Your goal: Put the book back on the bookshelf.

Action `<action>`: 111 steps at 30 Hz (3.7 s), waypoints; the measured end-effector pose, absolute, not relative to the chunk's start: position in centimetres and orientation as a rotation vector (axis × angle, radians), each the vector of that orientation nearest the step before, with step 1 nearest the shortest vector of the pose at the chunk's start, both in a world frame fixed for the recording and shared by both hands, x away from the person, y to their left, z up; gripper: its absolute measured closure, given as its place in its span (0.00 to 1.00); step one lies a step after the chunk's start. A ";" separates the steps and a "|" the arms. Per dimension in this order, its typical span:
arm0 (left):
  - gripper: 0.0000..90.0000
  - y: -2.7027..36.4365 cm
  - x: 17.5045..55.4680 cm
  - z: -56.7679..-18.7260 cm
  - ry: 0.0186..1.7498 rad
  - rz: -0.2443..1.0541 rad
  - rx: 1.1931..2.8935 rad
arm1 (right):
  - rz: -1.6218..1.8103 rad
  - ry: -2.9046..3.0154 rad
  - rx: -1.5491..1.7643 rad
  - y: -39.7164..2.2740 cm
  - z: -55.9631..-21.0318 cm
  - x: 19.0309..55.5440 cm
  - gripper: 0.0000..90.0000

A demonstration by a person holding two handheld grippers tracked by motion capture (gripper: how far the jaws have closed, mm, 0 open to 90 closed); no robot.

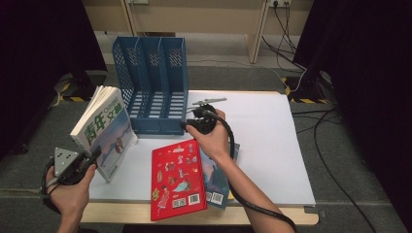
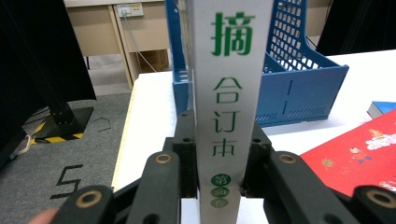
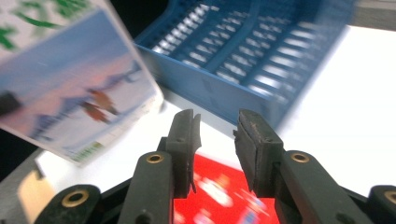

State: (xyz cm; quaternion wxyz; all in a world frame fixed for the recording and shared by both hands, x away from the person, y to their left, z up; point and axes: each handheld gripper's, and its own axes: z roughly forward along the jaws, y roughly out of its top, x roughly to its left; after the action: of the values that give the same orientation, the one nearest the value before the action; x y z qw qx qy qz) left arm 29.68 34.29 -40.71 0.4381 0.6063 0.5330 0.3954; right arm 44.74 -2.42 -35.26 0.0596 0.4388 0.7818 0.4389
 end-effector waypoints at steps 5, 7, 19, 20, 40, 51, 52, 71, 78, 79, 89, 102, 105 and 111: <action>0.81 35.0 29.5 -40.9 1.343 0.990 1.488 | 1.270 2.319 1.365 -4.8 -36.2 44.5 0.76; 0.81 35.1 29.4 -41.0 1.345 0.993 1.480 | 1.261 2.309 1.378 -5.6 -36.6 44.4 0.76; 0.80 35.1 29.3 -41.2 1.326 1.000 1.482 | 1.231 2.205 1.479 -9.9 -38.8 43.5 0.75; 0.80 35.1 29.3 -41.2 1.326 1.000 1.481 | 1.231 2.199 1.496 -10.2 -39.0 43.4 0.74; 0.73 35.0 30.4 -40.1 1.281 1.052 1.428 | 1.241 2.165 1.590 -12.2 -41.5 42.5 0.71; 0.60 34.8 31.8 -39.0 1.248 1.069 1.380 | 1.244 2.157 1.616 -13.1 -41.9 42.2 0.69; 0.60 34.8 31.9 -39.0 1.252 1.068 1.380 | 1.242 2.158 1.620 -13.2 -42.0 42.1 0.69; 0.78 35.1 33.4 -38.6 1.252 0.998 1.374 | 1.233 2.136 1.658 -14.5 -42.5 41.9 0.68; 0.81 35.4 33.4 -38.6 1.268 0.993 1.357 | 1.244 2.114 1.680 -15.0 -42.9 41.7 0.67; 0.81 35.4 33.4 -38.6 1.268 0.992 1.356 | 1.247 2.113 1.679 -15.1 -42.9 41.7 0.67; 0.81 35.3 33.4 -38.6 1.267 0.975 1.346 | 1.260 2.094 1.697 -15.5 -43.1 41.6 0.68; 0.82 34.7 33.9 -37.7 1.252 0.979 1.371 | 1.263 2.079 1.709 -16.1 -43.4 41.5 0.68; 0.82 34.6 33.9 -37.4 1.247 0.983 1.381 | 1.266 2.069 1.721 -16.3 -43.5 41.4 0.68; 0.82 34.6 33.9 -37.0 1.239 0.983 1.380 | 1.265 2.065 1.731 -16.5 -43.7 41.2 0.68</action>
State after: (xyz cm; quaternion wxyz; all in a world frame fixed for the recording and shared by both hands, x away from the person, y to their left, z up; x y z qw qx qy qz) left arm 33.88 34.57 -36.96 0.4980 0.5703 0.5117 0.4062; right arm 41.24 -16.55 -43.65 0.0824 0.5794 0.6914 0.4237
